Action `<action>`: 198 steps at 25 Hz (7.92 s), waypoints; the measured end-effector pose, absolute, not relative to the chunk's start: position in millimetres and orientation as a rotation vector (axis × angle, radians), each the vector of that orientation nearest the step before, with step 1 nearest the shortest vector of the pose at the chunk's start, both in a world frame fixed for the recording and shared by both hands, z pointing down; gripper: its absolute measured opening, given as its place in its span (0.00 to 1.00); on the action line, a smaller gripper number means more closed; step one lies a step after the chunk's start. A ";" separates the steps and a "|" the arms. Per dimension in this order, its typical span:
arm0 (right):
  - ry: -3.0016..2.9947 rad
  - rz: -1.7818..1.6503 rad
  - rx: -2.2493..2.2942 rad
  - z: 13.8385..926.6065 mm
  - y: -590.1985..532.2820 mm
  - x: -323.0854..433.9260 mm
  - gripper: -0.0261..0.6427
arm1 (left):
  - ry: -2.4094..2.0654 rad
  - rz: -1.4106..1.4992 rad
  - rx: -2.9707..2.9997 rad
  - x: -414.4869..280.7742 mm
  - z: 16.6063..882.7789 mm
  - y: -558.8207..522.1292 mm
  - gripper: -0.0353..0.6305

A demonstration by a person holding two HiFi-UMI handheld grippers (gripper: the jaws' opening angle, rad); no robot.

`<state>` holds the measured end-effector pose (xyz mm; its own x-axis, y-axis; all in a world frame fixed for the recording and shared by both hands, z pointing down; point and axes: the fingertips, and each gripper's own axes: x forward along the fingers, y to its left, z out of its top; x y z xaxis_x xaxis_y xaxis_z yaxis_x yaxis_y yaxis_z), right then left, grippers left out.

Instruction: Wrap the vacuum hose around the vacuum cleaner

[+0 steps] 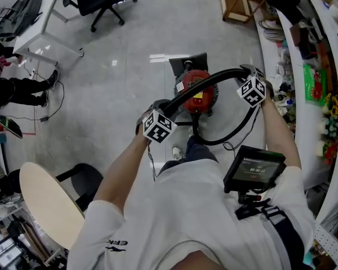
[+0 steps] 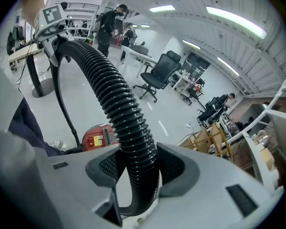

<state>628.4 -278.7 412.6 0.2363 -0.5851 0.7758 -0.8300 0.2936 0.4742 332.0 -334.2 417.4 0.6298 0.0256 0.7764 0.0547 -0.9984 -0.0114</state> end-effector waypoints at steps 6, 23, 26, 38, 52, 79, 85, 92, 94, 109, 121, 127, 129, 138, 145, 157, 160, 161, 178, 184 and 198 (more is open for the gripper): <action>-1.477 0.310 1.347 455.5 -332.6 662.5 0.32 | -0.002 -1.436 -2.842 362.7 444.7 -368.4 0.27; -1.544 0.294 1.212 558.3 -476.1 704.6 0.32 | 0.180 -1.610 -2.931 405.8 515.7 -450.0 0.27; -1.559 0.283 1.185 575.1 -502.0 699.1 0.32 | 0.229 -1.634 -2.948 402.5 527.8 -461.7 0.27; -1.590 0.269 1.126 645.5 -598.5 659.3 0.32 | 0.421 -1.716 -3.008 375.6 582.3 -508.2 0.27; -1.577 0.266 1.077 729.8 -665.0 587.3 0.32 | 0.682 -1.841 -3.074 322.7 643.8 -541.3 0.27; -1.570 0.208 0.918 830.3 -693.7 513.4 0.33 | 1.036 -2.014 -3.207 273.1 739.1 -526.9 0.27; -1.591 0.235 0.937 838.0 -678.1 496.5 0.41 | 1.057 -2.154 -3.179 249.1 765.7 -504.9 0.27; -1.599 0.216 1.007 820.7 -658.8 505.0 0.44 | 0.945 -2.200 -3.156 240.8 777.8 -497.9 0.27; -1.619 0.222 1.051 805.3 -647.8 506.3 0.44 | 0.917 -2.205 -3.160 240.1 777.8 -497.2 0.27; -2.048 0.576 0.886 760.5 -409.6 330.7 0.44 | 1.035 -2.318 -3.184 211.2 803.8 -500.1 0.27; -2.011 1.057 0.741 827.8 -248.3 163.6 0.44 | 1.217 -2.435 -3.216 145.1 831.1 -477.6 0.27; -2.048 1.069 0.619 842.9 -196.7 86.8 0.44 | 1.126 -2.403 -3.287 120.9 830.9 -439.1 0.27; -2.049 1.042 0.613 842.9 -187.8 64.7 0.44 | 1.101 -2.371 -3.334 121.7 825.5 -435.4 0.27; -1.957 0.899 0.776 824.1 -164.2 35.5 0.44 | 1.132 -2.319 -3.527 116.4 786.8 -404.4 0.27; -1.840 0.884 0.861 826.3 -125.9 55.7 0.44 | 1.141 -2.316 -3.658 127.8 765.8 -366.4 0.26; -1.689 0.909 1.009 836.6 -93.8 87.9 0.39 | 1.176 -2.289 -3.731 143.3 743.1 -345.2 0.26; -1.672 0.852 1.042 838.3 -96.5 94.5 0.38 | 1.149 -2.307 -3.760 143.6 736.8 -340.8 0.26; -1.676 0.830 1.043 838.7 -98.4 95.3 0.38 | 1.138 -2.308 -3.768 143.1 735.0 -339.7 0.26; -1.812 0.923 0.877 751.0 -0.9 61.1 0.30 | 0.931 -2.622 -3.591 125.9 731.3 -270.1 0.26; -1.735 0.946 0.835 727.1 43.4 93.2 0.30 | 0.837 -2.727 -3.598 153.3 732.2 -231.9 0.26; -1.660 0.933 0.793 686.1 96.1 122.5 0.30 | 0.188 -3.026 -3.355 193.8 734.2 -172.7 0.27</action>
<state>122.5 96.1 686.1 -0.2552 -0.0570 0.9652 -0.8542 0.4811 -0.1974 193.8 -172.7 734.2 0.4652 0.6203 0.6315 -0.6938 -0.1876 0.6953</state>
